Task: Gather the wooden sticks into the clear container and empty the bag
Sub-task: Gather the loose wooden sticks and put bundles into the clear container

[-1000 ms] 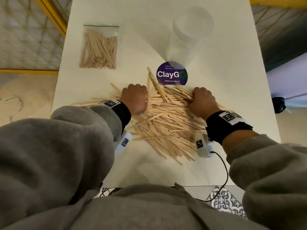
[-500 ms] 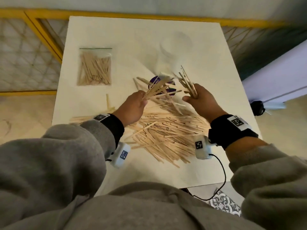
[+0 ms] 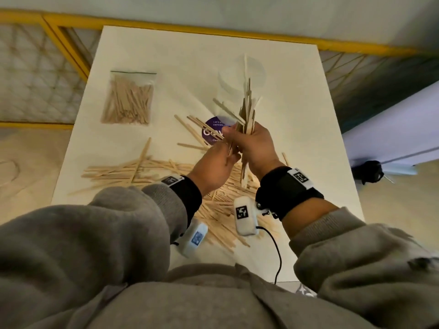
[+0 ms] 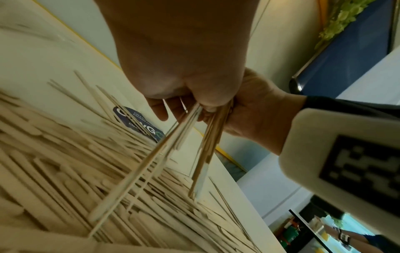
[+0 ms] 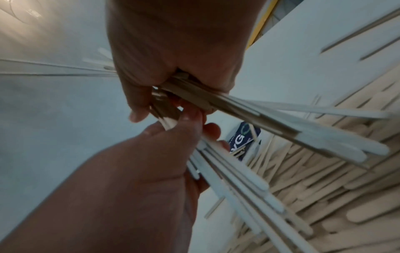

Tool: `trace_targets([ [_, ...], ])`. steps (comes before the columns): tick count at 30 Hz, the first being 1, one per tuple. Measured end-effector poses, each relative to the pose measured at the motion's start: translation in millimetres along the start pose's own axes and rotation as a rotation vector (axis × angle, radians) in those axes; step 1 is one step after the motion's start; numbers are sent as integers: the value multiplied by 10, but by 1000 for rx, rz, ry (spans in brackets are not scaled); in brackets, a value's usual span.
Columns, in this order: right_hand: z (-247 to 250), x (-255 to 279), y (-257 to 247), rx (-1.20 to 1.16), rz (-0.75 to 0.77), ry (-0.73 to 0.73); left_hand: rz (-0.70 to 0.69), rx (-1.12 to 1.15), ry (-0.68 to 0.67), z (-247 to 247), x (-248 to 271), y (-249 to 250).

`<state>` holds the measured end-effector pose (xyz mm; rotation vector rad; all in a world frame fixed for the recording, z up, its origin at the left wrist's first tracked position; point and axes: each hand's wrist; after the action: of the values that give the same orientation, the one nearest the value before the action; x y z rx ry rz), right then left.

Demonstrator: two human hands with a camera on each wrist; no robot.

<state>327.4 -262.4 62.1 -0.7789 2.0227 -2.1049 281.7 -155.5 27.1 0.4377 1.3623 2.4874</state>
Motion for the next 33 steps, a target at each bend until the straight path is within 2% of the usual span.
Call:
trace_targets([
  [4, 42, -64, 17, 40, -3, -36, 24, -2, 49, 141, 74, 66],
  [7, 99, -63, -8, 72, 50, -111, 77, 122, 130, 419, 107, 99],
  [12, 51, -107, 4, 246, 34, -277, -78, 402, 112, 825, -40, 489],
  [17, -26, -163, 18, 206, -5, -300, -5, 488, 262, 899, -204, 767],
  [20, -62, -169, -25, 224, -28, -317, 40, 526, 315, 862, -264, 735],
  [23, -25, -180, -124, 202, 0, -238, 28, 557, 372, 909, -214, 552],
  [26, 116, -214, -349, 118, 65, -124, 74, 595, 279, 848, -42, 261],
  [30, 158, -247, -623, -19, 211, -117, 115, 359, -60, 465, 4, 108],
  [33, 52, -210, -665, -129, 205, -157, 154, 333, -108, 414, -104, 213],
])
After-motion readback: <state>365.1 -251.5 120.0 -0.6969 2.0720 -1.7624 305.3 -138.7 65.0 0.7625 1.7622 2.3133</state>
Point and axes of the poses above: each hand's wrist, its own x-axis away from the middle knuckle, its own z-axis out of the back of the hand, y = z × x, and after that the axes turned 14 degrees about -y, right-handed
